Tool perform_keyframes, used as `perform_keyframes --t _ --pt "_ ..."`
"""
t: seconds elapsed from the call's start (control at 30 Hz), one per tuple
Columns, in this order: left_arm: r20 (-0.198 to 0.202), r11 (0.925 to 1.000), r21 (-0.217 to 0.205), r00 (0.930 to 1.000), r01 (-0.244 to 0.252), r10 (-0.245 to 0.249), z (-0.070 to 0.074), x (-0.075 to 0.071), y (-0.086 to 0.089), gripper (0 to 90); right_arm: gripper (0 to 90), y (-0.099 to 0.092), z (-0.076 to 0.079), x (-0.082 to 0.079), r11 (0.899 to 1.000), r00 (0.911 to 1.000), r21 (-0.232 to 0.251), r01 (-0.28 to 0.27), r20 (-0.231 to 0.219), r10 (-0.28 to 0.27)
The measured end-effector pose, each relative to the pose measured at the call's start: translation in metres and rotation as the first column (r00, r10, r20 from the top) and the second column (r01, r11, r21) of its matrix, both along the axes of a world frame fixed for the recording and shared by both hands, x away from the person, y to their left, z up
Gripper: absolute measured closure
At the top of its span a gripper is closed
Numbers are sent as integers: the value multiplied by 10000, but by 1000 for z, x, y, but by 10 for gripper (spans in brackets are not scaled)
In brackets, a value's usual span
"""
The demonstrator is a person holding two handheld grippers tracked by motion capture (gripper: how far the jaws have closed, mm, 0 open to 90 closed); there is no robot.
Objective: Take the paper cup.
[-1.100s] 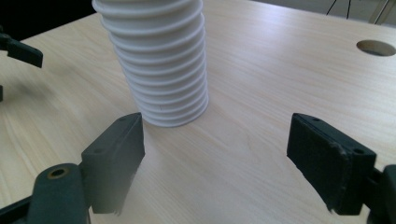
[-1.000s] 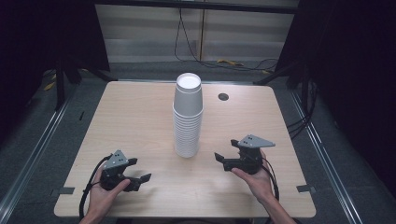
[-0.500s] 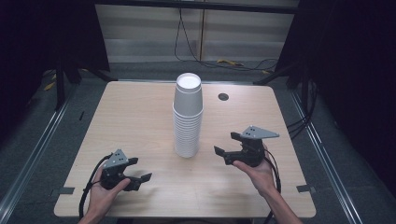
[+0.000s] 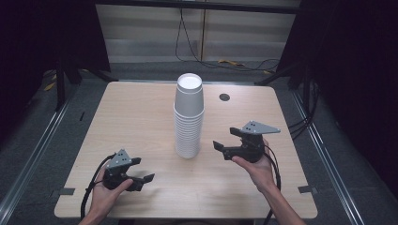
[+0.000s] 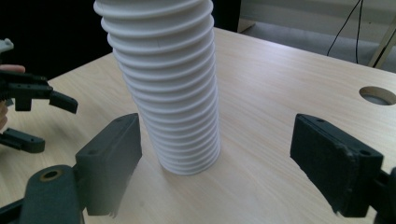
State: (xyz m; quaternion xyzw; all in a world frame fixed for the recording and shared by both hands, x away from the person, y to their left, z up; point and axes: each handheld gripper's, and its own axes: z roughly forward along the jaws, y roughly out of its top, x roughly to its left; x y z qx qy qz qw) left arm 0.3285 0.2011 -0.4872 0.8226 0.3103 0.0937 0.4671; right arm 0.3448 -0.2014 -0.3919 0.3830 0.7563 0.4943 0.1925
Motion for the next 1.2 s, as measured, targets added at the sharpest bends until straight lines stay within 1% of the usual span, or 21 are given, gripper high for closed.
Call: perform_keyframes --t 0.03,0.07,0.1,0.23,0.27,0.43,0.47,0.6,0.63,0.67,0.73,0.8,0.83,0.93,1.0,1.1,1.2 --pt "-13 10000 1 10000 3 -3 0 0 0 163 171 1 3 1 9999 9999 101 94 128 -95" --pt "-6 10000 8 10000 -2 2 0 0 0 163 176 1 5 1 9998 9998 185 39 177 -43" --pt "-16 10000 -1 10000 -8 8 0 0 0 163 176 1 5 1 9998 9998 185 39 177 -43" --pt "-2 10000 2 10000 0 0 1 0 0 163 181 5 14 4 9996 9997 285 -71 221 65" --pt "-14 10000 3 10000 18 -18 0 0 0 163 193 8 18 6 9993 9995 328 -199 240 191" --pt "-32 9999 46 9999 118 -118 0 0 -1 163 188 12 24 10 9985 9988 345 -433 240 425" --pt "-54 9999 0 9999 102 -102 0 0 -1 163 186 13 26 11 9979 9985 430 -492 247 482" --pt "-109 9999 -84 9998 136 -137 1 -1 0 163 173 19 34 15 9962 9970 442 -748 241 738" --pt "-103 9999 -80 9999 132 -133 1 -1 0 163 173 19 34 15 9962 9970 442 -748 241 738" --pt "-106 9999 -83 9998 138 -139 1 -1 -1 163 171 20 38 16 9951 9960 500 -853 302 838" --pt "-82 9999 -32 9998 163 -163 0 -1 0 163 167 21 40 17 9946 9954 494 -913 339 897" --pt "-80 9999 -2 9999 147 -147 0 -1 -1 163 159 24 47 19 9928 9936 484 -1094 327 1079" --pt "-99 9999 -21 9998 143 -143 0 -1 -1 163 159 24 47 19 9928 9936 484 -1094 327 1079" --pt "-90 9999 -17 9999 105 -105 0 -1 -1 163 157 27 55 21 9910 9918 508 -1240 380 1222" --pt "-79 9999 19 9999 142 -142 0 -1 -1 163 156 30 59 23 9900 9901 399 -1353 423 1336" --pt "-113 9999 -9 9999 124 -124 0 -1 -2 162 150 36 65 25 9872 9871 393 -1547 477 1528" --pt "-90 9999 30 9999 146 -146 0 -1 -1 162 149 37 69 27 9858 9858 419 -1629 472 1609"
